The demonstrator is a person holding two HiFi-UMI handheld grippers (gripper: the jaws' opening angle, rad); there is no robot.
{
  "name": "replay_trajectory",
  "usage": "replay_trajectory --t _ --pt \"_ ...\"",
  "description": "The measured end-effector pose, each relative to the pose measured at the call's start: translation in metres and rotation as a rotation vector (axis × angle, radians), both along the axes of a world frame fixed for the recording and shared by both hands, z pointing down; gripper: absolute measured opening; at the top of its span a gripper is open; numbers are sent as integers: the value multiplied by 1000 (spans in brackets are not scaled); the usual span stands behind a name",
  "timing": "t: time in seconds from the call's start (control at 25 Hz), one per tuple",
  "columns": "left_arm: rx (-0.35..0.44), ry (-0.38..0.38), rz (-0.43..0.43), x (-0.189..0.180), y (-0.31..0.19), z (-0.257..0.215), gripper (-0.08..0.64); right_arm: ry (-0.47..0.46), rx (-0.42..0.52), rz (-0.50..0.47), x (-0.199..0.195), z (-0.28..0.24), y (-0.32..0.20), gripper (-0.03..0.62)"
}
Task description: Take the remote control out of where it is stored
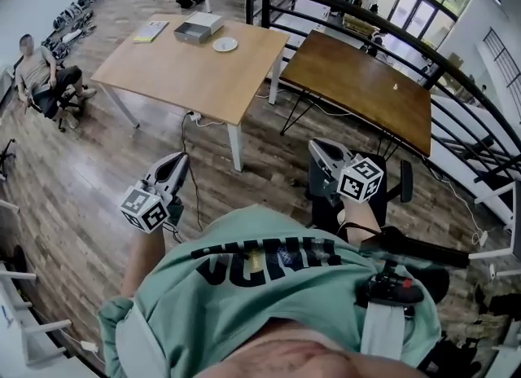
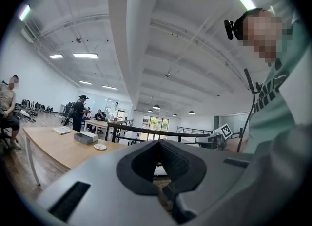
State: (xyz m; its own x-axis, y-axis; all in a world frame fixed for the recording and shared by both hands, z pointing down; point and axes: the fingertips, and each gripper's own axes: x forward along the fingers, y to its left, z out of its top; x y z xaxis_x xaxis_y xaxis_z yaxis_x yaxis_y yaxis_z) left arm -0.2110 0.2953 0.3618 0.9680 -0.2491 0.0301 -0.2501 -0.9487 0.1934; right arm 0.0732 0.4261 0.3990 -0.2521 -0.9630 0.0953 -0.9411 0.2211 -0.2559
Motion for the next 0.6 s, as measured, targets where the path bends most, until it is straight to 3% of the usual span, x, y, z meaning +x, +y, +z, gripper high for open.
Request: replay_trajectory --t 0.6 --pt "-31 56 -2 95 48 13 -6 31 -61 -36 89 10 40 5"
